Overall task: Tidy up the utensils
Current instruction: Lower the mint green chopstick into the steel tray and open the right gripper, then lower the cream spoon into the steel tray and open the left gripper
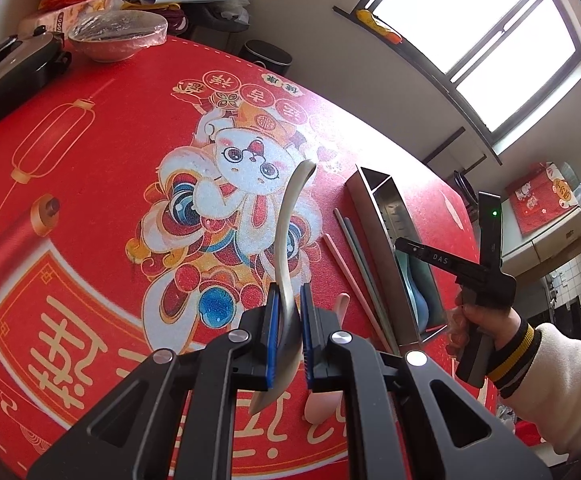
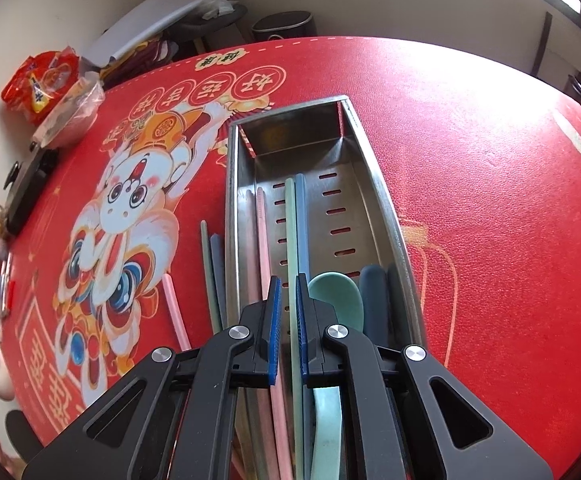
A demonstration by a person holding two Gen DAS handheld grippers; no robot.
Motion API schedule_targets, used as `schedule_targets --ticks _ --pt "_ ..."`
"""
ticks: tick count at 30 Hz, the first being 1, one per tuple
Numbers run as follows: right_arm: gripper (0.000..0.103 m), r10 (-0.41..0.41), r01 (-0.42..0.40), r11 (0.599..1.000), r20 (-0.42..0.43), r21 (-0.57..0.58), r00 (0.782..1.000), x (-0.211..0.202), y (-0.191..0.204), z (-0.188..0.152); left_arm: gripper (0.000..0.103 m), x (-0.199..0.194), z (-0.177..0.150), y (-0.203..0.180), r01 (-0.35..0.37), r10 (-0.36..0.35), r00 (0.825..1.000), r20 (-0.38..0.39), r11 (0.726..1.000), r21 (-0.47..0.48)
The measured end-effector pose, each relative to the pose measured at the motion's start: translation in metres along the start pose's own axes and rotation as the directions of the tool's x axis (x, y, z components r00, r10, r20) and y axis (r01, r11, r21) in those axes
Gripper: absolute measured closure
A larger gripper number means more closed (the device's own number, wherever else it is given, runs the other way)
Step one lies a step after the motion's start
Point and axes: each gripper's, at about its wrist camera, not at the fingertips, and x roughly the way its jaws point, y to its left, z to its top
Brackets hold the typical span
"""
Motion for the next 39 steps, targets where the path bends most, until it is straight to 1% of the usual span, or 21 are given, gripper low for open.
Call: schedule_targets --ticks 5,8,9,10,11,12,15,16,17,18,19,20,21,24,29,34,37,39 --pt "0.095 -0.011 0.010 1.000 0.039 0.017 0.999 -0.020 -0.002 -0.006 0.093 0.001 0.001 -0.010 0.008 -0.008 1.000 -0.012 1.000 0.026" --pt "0.094 -0.002 0.000 1.000 0.062 0.028 0.998 -0.032 -0.004 -0.013 0.093 0.004 0.001 -0.020 0.015 -0.014 1.000 -0.020 0.999 0.046" --pt "0.091 -0.005 0.002 0.999 0.071 0.034 0.997 -0.037 -0.007 -0.015 0.093 0.005 0.001 -0.024 0.018 -0.016 1.000 -0.023 0.998 0.054" --pt "0.077 -0.015 0.012 0.999 0.081 0.041 0.997 -0.041 -0.008 -0.017 0.093 0.007 0.002 -0.027 0.020 -0.018 0.999 -0.028 0.998 0.062" --pt "0.068 -0.023 0.018 0.999 0.095 0.048 0.995 -0.046 -0.011 -0.020 0.093 0.009 0.002 -0.031 0.022 -0.020 0.999 -0.032 0.997 0.071" --pt "0.049 -0.021 0.015 0.998 0.112 0.054 0.993 -0.052 -0.014 -0.023 0.093 0.011 0.002 -0.035 0.026 -0.023 0.999 -0.036 0.997 0.078" --pt "0.046 -0.009 0.002 0.998 0.137 0.056 0.990 -0.064 -0.022 -0.030 0.093 0.018 0.002 -0.047 0.037 -0.032 0.998 -0.052 0.995 0.097" --pt "0.042 -0.009 0.001 0.998 0.140 0.057 0.990 -0.068 -0.025 -0.033 0.093 0.021 0.002 -0.052 0.043 -0.037 0.998 -0.057 0.994 0.103" --pt "0.040 -0.002 -0.006 0.998 0.147 0.060 0.989 -0.072 -0.030 -0.036 0.093 0.023 0.002 -0.057 0.049 -0.043 0.997 -0.063 0.993 0.110" --pt "0.034 0.003 -0.013 0.998 0.157 0.064 0.988 -0.076 -0.034 -0.039 0.093 0.026 0.001 -0.062 0.054 -0.046 0.997 -0.067 0.992 0.118" --pt "0.024 -0.001 -0.010 0.998 0.166 0.068 0.986 -0.082 -0.039 -0.042 0.093 0.029 0.001 -0.068 0.058 -0.049 0.996 -0.071 0.990 0.126" --pt "0.016 -0.009 -0.004 0.997 0.173 0.073 0.985 -0.087 -0.044 -0.046 0.093 0.031 0.001 -0.073 0.064 -0.055 0.996 -0.076 0.989 0.133" --pt "0.015 -0.020 0.006 0.997 0.182 0.079 0.983 -0.092 -0.048 -0.049 0.093 0.035 0.001 -0.078 0.073 -0.063 0.995 -0.081 0.988 0.136" --pt "0.015 -0.054 0.035 0.995 0.195 0.098 0.979 -0.105 -0.064 -0.060 0.093 0.047 0.001 -0.093 0.106 -0.092 0.990 -0.104 0.986 0.133" --pt "0.015 -0.122 0.092 0.985 0.212 0.145 0.970 -0.128 -0.092 -0.077 0.093 0.076 0.000 -0.123 0.162 -0.144 0.978 -0.154 0.980 0.111" --pt "0.015 -0.132 0.089 0.977 0.223 0.195 0.966 -0.145 -0.117 -0.092 0.093 0.108 -0.002 -0.156 0.195 -0.172 0.964 -0.202 0.975 0.104" --pt "0.015 -0.138 0.092 0.973 0.219 0.210 0.966 -0.152 -0.130 -0.101 0.093 0.128 -0.004 -0.170 0.210 -0.192 0.956 -0.224 0.976 0.062" --pt "0.015 -0.146 0.097 0.971 0.219 0.218 0.965 -0.156 -0.138 -0.106 0.093 0.142 -0.005 -0.176 0.206 -0.194 0.952 -0.235 0.978 0.027"
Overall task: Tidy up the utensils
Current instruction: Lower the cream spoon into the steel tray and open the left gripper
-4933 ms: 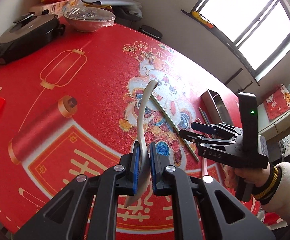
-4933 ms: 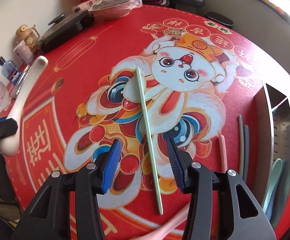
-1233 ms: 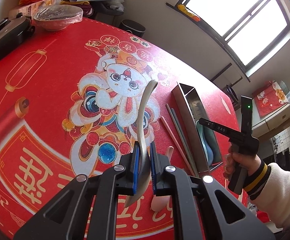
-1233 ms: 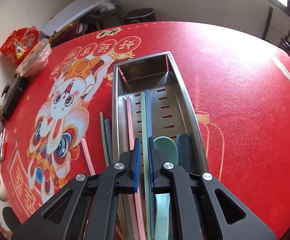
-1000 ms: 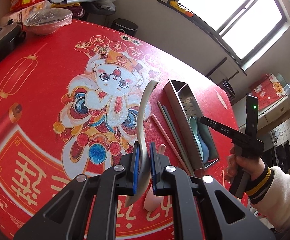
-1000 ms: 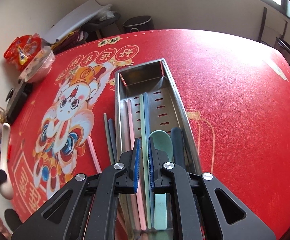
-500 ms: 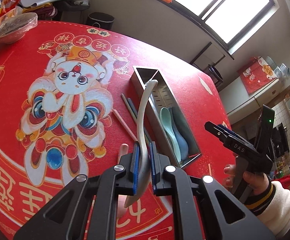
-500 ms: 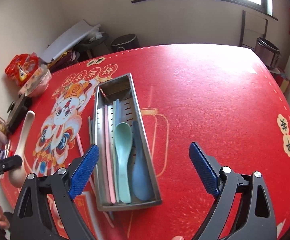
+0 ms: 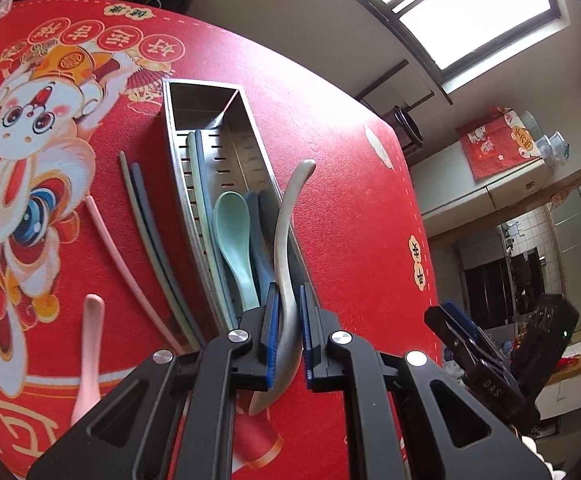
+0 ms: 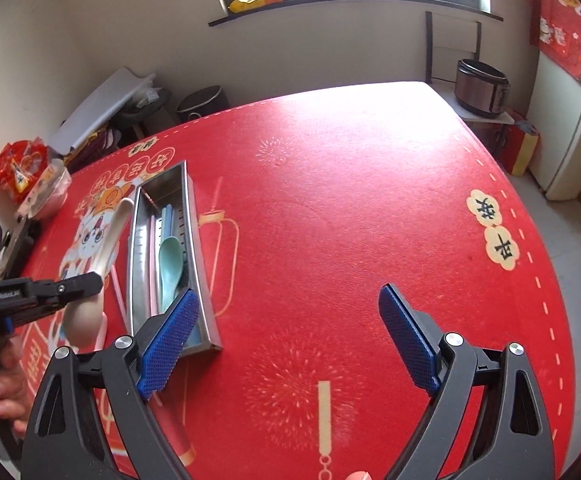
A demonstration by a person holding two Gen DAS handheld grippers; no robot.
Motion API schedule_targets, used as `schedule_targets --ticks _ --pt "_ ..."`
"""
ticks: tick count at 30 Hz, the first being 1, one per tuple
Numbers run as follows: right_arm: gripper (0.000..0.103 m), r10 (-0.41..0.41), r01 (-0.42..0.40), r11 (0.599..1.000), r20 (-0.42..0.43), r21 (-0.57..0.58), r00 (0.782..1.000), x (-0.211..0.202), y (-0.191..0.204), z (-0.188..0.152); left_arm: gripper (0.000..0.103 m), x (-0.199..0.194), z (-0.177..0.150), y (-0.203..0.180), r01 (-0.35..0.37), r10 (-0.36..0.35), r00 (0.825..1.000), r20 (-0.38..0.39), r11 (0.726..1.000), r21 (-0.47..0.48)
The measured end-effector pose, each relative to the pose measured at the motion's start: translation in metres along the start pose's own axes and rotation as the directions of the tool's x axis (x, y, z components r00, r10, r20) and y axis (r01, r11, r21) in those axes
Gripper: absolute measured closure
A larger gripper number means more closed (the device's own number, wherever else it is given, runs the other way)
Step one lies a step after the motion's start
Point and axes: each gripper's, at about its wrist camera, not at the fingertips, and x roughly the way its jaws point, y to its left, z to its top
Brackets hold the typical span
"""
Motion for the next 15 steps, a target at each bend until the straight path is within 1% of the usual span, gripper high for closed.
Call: schedule_targets --ticks 4,6,10,15 --pt "0.015 -0.019 0.019 1.000 -0.006 0.013 1.000 -0.005 -0.016 -0.003 0.093 0.023 0.003 0.005 0.019 -0.020 1.000 -0.009 0.994 -0.108" --pt "0.015 -0.026 0.026 0.999 -0.013 0.018 1.000 -0.005 -0.024 -0.002 0.093 0.031 0.004 0.010 0.009 -0.010 1.000 -0.009 0.989 -0.150" --pt "0.015 -0.033 0.033 0.999 -0.021 0.022 0.999 -0.004 -0.036 0.001 0.093 0.045 0.001 0.018 -0.007 0.004 1.000 -0.012 0.978 -0.208" --pt "0.015 -0.026 0.027 1.000 -0.022 0.010 0.999 -0.004 -0.038 0.007 0.093 0.059 -0.002 0.022 -0.045 0.039 0.999 -0.027 0.970 -0.239"
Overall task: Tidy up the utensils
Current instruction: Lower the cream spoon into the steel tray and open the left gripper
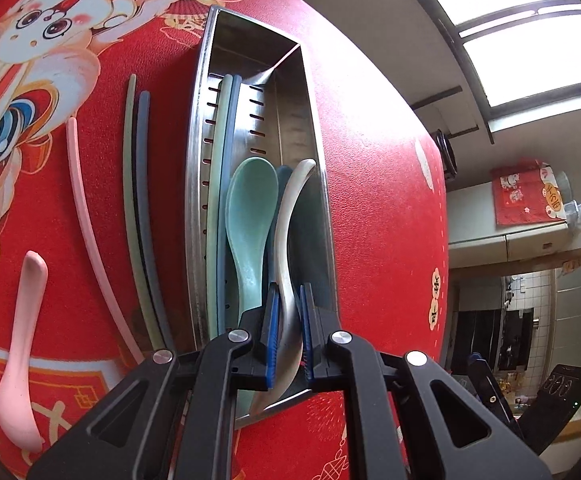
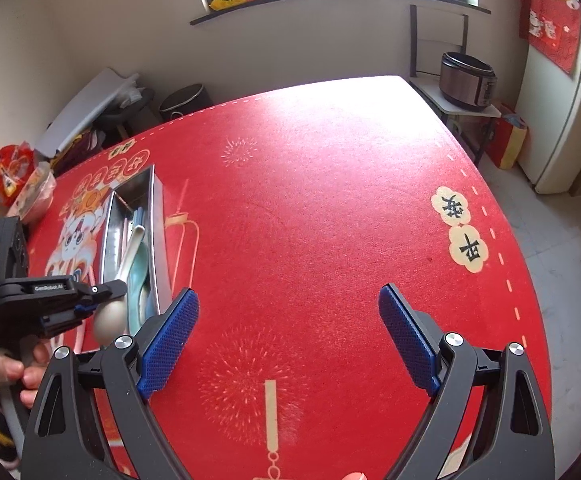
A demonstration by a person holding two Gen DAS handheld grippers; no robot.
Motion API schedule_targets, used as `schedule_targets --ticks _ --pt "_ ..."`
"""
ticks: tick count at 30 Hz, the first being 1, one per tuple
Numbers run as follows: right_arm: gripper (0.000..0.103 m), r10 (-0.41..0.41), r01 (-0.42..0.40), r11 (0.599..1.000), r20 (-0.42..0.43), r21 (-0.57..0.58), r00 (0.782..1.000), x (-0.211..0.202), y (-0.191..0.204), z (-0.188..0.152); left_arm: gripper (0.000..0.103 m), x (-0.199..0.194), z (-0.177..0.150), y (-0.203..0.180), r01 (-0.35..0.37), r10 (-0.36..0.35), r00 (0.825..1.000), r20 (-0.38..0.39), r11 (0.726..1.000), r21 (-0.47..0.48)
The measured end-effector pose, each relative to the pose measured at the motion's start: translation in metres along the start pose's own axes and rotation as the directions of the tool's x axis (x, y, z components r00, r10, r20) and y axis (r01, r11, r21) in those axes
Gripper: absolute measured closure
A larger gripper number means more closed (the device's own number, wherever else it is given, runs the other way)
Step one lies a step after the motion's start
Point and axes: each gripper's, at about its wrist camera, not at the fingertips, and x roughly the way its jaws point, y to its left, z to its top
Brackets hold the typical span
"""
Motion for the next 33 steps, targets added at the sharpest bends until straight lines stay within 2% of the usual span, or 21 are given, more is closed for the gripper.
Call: schedule_targets --ticks 13,28,30,32,33 --pt "0.015 0.028 -0.028 1.000 -0.004 -0.010 1.000 0.005 -0.004 0.007 0.093 0.018 0.001 -0.004 -0.019 0.018 0.999 -0.042 0.999 -0.033" --pt "0.015 0.021 -0.021 0.999 0.001 0.035 1.000 0.001 -0.015 -0.001 0.091 0.022 0.006 -0.017 -0.029 0.030 0.997 -0.071 0.999 0.021" --pt "0.015 0.023 -0.023 0.999 0.001 0.035 1.000 0.000 -0.016 -0.002 0.085 0.021 0.006 -0.017 -0.039 0.042 0.996 -0.074 0.998 0.043" --pt "0.015 0.023 -0.023 0.999 0.000 0.033 1.000 0.000 -0.015 -0.002 0.072 0.018 0.007 -0.017 -0.043 0.047 0.996 -0.071 0.998 0.055" --pt "0.015 0.024 -0.024 0.999 -0.001 0.032 1.000 0.000 -0.014 -0.002 0.069 0.015 0.007 -0.016 -0.034 0.038 0.997 -0.071 0.998 0.056"
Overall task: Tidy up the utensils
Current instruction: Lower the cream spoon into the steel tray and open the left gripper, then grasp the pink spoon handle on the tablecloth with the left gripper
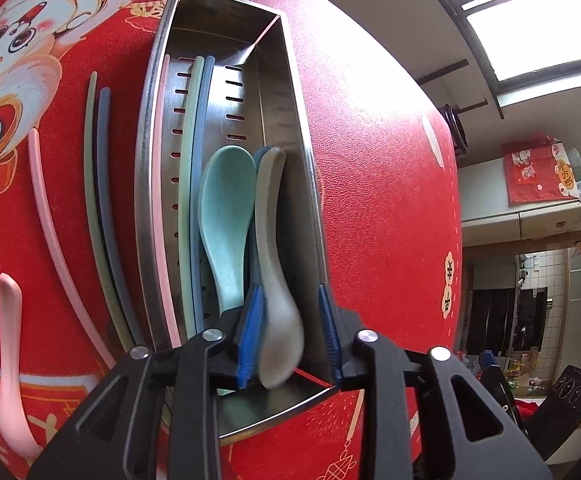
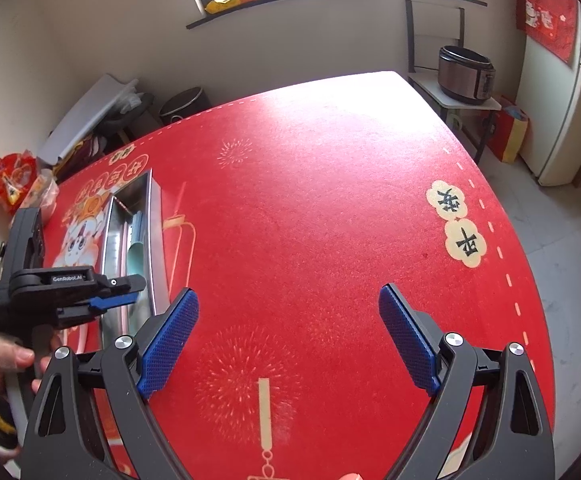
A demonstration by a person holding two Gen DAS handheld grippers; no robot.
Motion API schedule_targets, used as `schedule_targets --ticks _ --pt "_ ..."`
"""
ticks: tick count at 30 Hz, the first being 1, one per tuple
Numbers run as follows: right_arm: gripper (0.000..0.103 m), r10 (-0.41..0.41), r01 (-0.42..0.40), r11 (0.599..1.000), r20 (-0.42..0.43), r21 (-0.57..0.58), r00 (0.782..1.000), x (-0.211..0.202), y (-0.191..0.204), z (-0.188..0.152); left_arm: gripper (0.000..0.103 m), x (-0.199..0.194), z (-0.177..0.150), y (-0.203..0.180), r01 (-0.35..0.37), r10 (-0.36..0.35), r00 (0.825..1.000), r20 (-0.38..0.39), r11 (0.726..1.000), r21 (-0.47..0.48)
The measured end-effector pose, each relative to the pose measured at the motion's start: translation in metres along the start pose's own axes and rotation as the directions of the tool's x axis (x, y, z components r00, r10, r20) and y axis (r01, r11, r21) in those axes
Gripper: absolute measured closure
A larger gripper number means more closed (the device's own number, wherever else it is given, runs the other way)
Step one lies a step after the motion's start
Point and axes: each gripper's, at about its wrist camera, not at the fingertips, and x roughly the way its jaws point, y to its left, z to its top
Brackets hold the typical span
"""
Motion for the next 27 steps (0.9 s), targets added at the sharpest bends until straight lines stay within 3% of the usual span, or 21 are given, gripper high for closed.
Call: schedule_targets --ticks 7,12,15,18,20,24,27 --pt "0.015 0.022 -0.022 1.000 0.003 0.006 1.000 -0.001 0.011 -0.004 0.067 -0.031 -0.003 -0.007 -0.005 0.001 0.999 0.050 0.997 0.081" --pt "0.015 0.025 -0.025 1.000 0.025 -0.007 0.999 -0.006 0.029 -0.006 0.065 -0.075 -0.006 -0.011 -0.073 0.041 0.987 0.154 0.976 0.207" --pt "0.015 -0.003 0.003 1.000 0.055 -0.013 0.999 -0.011 0.041 -0.009 0.062 -0.108 -0.012 -0.006 -0.164 0.091 0.964 0.250 0.944 0.287" --pt "0.015 -0.056 0.061 0.997 0.107 -0.044 0.993 -0.019 0.055 -0.015 0.054 -0.140 -0.022 0.005 -0.265 0.139 0.925 0.354 0.904 0.336" --pt "0.015 -0.066 0.073 0.996 0.114 -0.059 0.991 -0.020 0.066 -0.020 0.049 -0.158 -0.026 0.020 -0.297 0.151 0.902 0.405 0.897 0.327" --pt "0.015 -0.053 0.056 0.998 0.085 -0.040 0.995 -0.015 0.079 -0.032 0.039 -0.181 -0.036 0.049 -0.363 0.193 0.866 0.461 0.877 0.315" --pt "0.015 -0.031 0.032 0.999 0.047 -0.030 0.998 -0.010 0.090 -0.043 0.035 -0.184 -0.045 0.068 -0.409 0.234 0.860 0.453 0.848 0.338"
